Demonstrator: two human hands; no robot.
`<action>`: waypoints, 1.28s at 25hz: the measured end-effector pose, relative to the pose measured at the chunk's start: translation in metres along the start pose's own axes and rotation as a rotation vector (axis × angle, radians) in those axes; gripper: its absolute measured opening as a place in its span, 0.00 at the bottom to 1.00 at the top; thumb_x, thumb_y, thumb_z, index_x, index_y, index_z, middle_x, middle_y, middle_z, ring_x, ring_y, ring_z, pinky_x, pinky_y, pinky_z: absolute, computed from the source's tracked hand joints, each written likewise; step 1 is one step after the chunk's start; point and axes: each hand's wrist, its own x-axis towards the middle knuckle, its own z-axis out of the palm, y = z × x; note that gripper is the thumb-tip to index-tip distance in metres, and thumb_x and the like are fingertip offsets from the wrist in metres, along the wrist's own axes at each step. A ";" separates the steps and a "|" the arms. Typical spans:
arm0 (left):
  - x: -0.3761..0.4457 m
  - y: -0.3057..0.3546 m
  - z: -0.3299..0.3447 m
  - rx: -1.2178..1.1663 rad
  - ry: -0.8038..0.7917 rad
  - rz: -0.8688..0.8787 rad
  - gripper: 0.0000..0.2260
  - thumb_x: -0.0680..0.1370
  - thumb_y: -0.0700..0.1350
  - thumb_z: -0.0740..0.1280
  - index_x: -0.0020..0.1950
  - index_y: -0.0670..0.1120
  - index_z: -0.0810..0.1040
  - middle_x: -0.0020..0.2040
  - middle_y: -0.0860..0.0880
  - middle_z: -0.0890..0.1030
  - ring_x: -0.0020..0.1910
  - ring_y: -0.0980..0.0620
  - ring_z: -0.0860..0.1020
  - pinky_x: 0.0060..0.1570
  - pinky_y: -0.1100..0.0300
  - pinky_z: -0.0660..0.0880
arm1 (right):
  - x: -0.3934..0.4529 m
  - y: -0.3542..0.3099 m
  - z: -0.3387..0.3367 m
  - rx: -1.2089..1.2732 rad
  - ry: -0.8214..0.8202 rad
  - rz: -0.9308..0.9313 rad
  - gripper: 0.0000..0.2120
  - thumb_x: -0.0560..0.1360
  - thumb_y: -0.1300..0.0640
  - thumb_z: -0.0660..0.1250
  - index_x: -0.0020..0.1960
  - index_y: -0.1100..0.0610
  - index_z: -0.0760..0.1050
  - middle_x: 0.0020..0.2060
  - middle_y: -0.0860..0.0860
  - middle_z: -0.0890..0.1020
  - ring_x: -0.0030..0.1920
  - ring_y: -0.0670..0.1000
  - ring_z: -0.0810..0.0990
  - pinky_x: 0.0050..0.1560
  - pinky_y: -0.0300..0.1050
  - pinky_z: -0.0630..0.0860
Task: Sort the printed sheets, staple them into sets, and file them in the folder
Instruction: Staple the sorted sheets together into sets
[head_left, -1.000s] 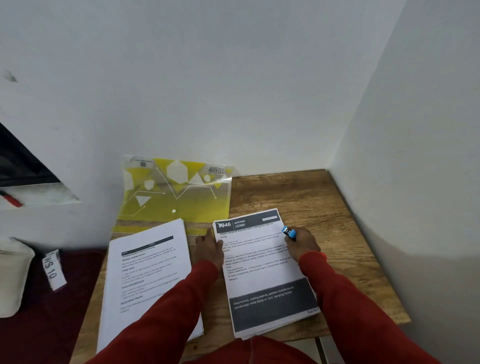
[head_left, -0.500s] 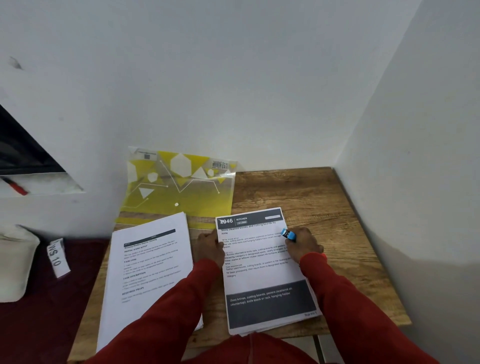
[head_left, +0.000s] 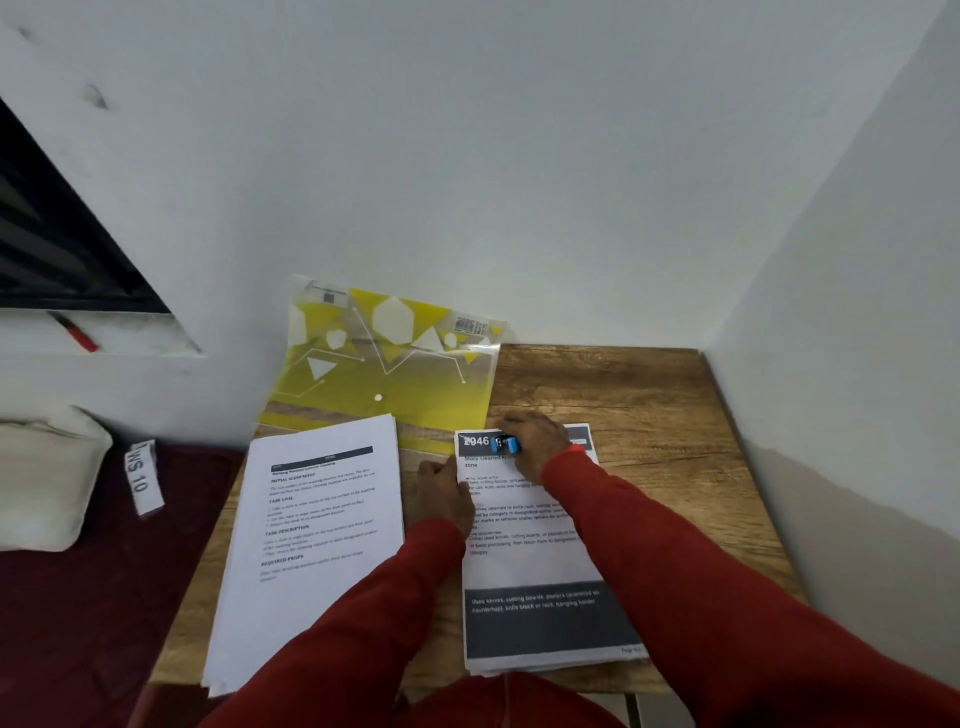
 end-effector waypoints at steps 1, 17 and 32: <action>-0.002 0.001 0.001 0.008 0.003 -0.011 0.16 0.80 0.45 0.61 0.67 0.47 0.73 0.62 0.42 0.71 0.58 0.43 0.75 0.60 0.54 0.72 | 0.006 -0.003 0.002 -0.009 -0.023 -0.007 0.27 0.75 0.63 0.63 0.73 0.48 0.67 0.74 0.47 0.64 0.74 0.57 0.61 0.72 0.60 0.60; -0.006 0.002 0.007 -0.008 0.047 -0.010 0.18 0.82 0.45 0.59 0.71 0.43 0.69 0.64 0.42 0.70 0.61 0.44 0.73 0.61 0.55 0.71 | 0.027 -0.012 0.011 -0.071 -0.030 -0.010 0.25 0.75 0.61 0.62 0.68 0.42 0.70 0.67 0.46 0.68 0.67 0.59 0.63 0.66 0.61 0.59; 0.000 0.009 0.007 -0.089 0.056 -0.117 0.15 0.77 0.43 0.66 0.64 0.46 0.73 0.60 0.43 0.74 0.60 0.44 0.73 0.60 0.54 0.71 | 0.022 -0.002 0.023 -0.113 -0.009 -0.057 0.28 0.75 0.59 0.62 0.71 0.39 0.66 0.67 0.46 0.66 0.66 0.57 0.61 0.67 0.58 0.60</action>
